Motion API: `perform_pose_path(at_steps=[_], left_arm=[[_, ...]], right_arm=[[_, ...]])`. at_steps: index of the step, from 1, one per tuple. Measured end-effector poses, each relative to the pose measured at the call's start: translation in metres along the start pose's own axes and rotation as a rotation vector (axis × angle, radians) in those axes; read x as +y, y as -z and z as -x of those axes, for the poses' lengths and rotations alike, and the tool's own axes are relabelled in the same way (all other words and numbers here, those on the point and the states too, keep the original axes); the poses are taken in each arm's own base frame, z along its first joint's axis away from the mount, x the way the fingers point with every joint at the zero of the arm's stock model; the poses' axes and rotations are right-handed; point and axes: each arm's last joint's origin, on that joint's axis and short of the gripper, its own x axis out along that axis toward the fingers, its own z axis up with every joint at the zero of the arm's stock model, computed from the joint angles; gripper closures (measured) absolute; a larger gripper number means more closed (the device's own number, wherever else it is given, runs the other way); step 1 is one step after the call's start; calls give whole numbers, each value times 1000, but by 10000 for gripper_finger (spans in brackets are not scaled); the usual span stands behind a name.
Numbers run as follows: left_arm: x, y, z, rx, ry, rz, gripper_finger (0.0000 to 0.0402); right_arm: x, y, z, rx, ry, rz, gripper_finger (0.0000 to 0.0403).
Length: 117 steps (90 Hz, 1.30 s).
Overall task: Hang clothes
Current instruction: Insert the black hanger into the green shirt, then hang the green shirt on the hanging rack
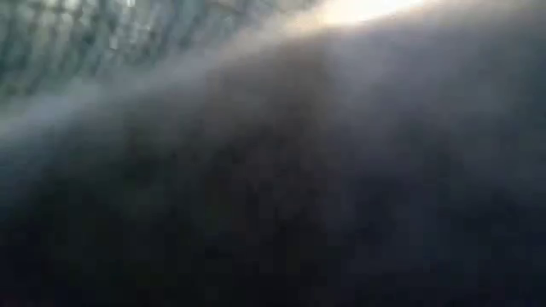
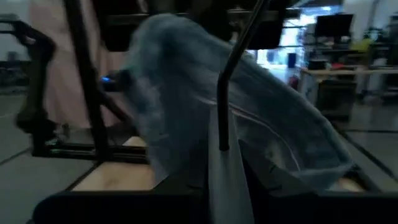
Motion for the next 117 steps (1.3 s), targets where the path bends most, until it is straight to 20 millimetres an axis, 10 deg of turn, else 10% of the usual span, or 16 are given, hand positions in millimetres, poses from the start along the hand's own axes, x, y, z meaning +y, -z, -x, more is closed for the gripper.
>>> perform_pose_path(at_steps=[57,117], left_arm=[[9,-103,61,-137,-204,-235,214],[12,-58,94,385,-304,16,273]], right_arm=[[-36,-108,-10,22,60,81,380],[-35,-128,41,148,46,86,380]])
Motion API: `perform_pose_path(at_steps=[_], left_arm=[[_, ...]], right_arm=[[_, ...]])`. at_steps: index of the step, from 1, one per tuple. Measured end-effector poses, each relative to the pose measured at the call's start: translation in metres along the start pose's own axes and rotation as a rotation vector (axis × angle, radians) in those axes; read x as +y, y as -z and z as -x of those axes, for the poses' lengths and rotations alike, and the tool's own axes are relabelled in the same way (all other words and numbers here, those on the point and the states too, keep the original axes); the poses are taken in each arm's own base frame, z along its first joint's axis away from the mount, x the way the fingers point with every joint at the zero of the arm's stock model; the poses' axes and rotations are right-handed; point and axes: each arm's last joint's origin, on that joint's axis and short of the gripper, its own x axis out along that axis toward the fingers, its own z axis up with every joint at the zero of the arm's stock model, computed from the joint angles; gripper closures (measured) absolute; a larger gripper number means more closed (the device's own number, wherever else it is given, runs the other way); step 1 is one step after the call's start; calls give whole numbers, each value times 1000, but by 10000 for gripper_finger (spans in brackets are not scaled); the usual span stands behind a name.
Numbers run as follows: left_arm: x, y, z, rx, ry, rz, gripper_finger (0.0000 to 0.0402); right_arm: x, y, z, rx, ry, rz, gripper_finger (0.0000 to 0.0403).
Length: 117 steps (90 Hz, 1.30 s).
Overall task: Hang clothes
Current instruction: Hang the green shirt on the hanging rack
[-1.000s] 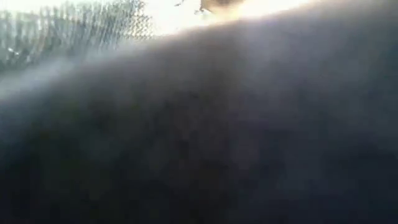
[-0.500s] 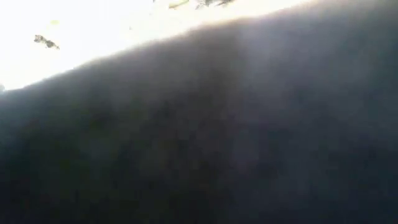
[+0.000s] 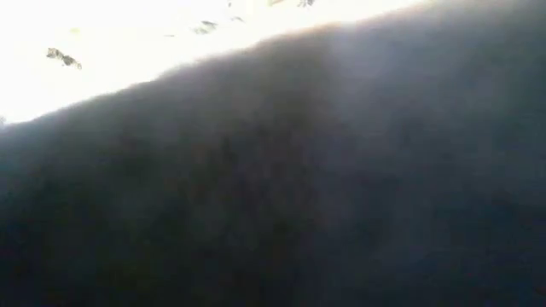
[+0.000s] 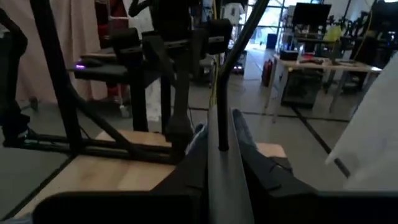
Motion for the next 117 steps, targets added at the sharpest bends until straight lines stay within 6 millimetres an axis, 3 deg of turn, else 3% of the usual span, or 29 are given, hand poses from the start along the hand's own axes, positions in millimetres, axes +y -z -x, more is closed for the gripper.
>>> perform_pose_path(at_steps=[13,20,45,64,95,117], left_arm=[[5,5,18,-64,-26,25,273],[8,18,18,-80,-56,21,273],[4,94,-26,-350,-59,101,273],[13,134,-43,-323,-115,187,273],[12,131,-58,-383,21,211,273],[5,113,-88,-417,148,180,273]], right_arm=[[-1,0,0,0,2,13,380],[-1,-1,0,-10,2,21,380],[0,-1,0,-13,0,26,380],[0,-1,0,-14,-8,26,380],[13,0,-9,-9,-73,24,380],[22,0,-15,-8,-104,25,380]])
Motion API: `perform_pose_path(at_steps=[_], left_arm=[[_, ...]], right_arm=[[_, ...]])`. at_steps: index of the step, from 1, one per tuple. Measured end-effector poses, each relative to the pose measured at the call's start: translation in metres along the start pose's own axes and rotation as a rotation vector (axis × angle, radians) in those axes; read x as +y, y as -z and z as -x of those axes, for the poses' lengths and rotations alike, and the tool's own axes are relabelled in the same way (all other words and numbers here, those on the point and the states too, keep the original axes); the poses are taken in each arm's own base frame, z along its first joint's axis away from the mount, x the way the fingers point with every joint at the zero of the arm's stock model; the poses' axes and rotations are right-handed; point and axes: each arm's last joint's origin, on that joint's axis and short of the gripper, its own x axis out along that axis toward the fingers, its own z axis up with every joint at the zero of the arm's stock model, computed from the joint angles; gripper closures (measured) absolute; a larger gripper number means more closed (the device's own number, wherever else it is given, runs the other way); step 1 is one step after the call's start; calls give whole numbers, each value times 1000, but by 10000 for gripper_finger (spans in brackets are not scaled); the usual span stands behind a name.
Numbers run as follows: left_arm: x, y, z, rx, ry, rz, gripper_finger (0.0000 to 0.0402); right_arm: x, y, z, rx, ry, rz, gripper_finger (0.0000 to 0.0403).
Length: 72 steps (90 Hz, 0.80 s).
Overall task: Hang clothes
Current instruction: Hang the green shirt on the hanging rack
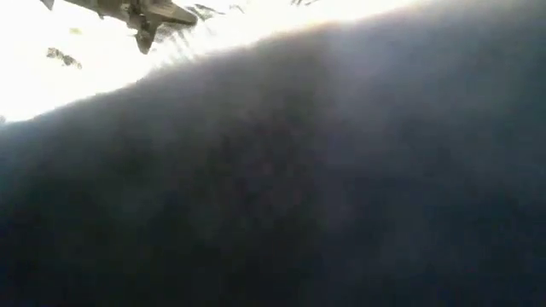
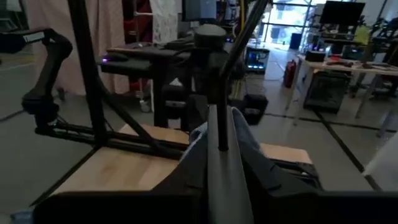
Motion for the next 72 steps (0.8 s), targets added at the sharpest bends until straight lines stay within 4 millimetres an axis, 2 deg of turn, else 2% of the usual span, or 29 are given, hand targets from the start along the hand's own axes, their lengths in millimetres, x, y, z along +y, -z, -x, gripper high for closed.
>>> perform_pose_path(at_steps=[18,52,72], left_arm=[[-2,-2,-26,-40,78,-6,279],[-10,-34,-51,-67,135,-58,320],[-13,-43,-75,-17,127,-90,331]], right_arm=[[2,2,-1,20,5,-17,380],[1,2,-2,27,56,-14,380],[0,3,-2,34,102,-45,381]])
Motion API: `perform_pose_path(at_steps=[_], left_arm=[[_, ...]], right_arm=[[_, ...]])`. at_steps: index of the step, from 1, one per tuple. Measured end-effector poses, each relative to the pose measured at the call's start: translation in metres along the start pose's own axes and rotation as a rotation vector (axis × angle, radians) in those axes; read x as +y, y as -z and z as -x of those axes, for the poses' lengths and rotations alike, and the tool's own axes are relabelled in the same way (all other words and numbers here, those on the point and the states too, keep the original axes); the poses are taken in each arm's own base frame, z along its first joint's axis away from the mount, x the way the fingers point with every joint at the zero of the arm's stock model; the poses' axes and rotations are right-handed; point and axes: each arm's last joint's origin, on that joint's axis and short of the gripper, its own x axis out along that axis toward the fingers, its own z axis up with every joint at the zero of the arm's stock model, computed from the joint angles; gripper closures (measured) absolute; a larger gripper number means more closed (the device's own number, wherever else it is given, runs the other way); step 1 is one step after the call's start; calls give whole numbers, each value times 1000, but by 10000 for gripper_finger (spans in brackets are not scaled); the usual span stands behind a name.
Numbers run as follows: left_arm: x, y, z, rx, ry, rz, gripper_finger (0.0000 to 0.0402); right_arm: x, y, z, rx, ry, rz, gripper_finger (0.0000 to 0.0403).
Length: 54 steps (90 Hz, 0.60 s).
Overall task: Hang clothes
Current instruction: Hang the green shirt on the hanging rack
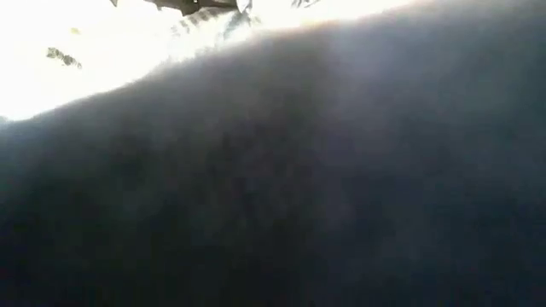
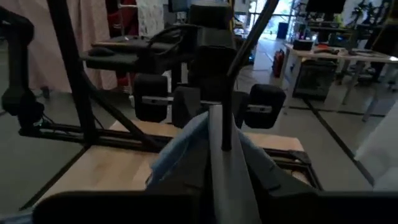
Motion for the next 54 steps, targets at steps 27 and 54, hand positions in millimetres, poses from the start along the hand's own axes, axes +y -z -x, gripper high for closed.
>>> perform_pose_path(at_steps=[27,54], left_arm=[[1,-4,-22,23,-3,-65,333],[0,1,-23,76,23,-90,345]], right_arm=[[-1,1,0,10,20,3,382],[-1,2,-1,14,1,2,382]])
